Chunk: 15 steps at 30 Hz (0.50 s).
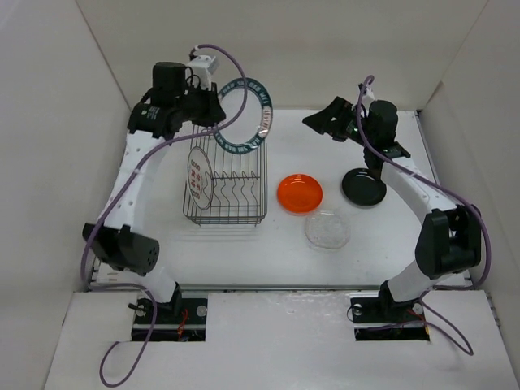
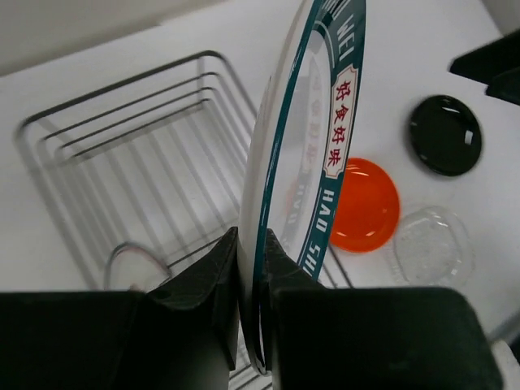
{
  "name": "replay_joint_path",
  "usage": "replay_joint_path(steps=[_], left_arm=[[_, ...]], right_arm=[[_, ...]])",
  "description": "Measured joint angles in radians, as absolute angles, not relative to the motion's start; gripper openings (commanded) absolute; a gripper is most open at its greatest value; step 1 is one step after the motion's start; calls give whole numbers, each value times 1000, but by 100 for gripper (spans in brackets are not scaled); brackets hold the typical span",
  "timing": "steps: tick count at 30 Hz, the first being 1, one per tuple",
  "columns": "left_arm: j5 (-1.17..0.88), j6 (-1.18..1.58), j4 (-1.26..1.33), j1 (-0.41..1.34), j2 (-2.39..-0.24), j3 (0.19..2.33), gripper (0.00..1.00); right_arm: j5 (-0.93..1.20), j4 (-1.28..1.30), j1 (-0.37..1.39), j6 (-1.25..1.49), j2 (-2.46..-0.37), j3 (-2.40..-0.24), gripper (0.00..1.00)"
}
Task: Load the plates into the dish rack
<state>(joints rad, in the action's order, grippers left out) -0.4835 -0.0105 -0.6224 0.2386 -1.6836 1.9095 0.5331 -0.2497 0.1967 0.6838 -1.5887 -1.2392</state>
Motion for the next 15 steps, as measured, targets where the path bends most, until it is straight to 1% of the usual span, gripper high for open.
replay_joint_path(steps=[3,7,10,15], left_arm=[[-273,-11,-714,245,-1557,1919,0],[-46,-11,-818,250,-1448,1926,0],[72,3,-900,257,-1423,1907,0],[219,42,-1008,305,-1448,1835,0]], right_arm=[[473,-156,206,661,-1568,-1261,100],[414,-61,221,643,-1544,-1277,100],[382,-6,226,634,-1524,-1277,100],[348,47,231,627,-1483,-1274,100]])
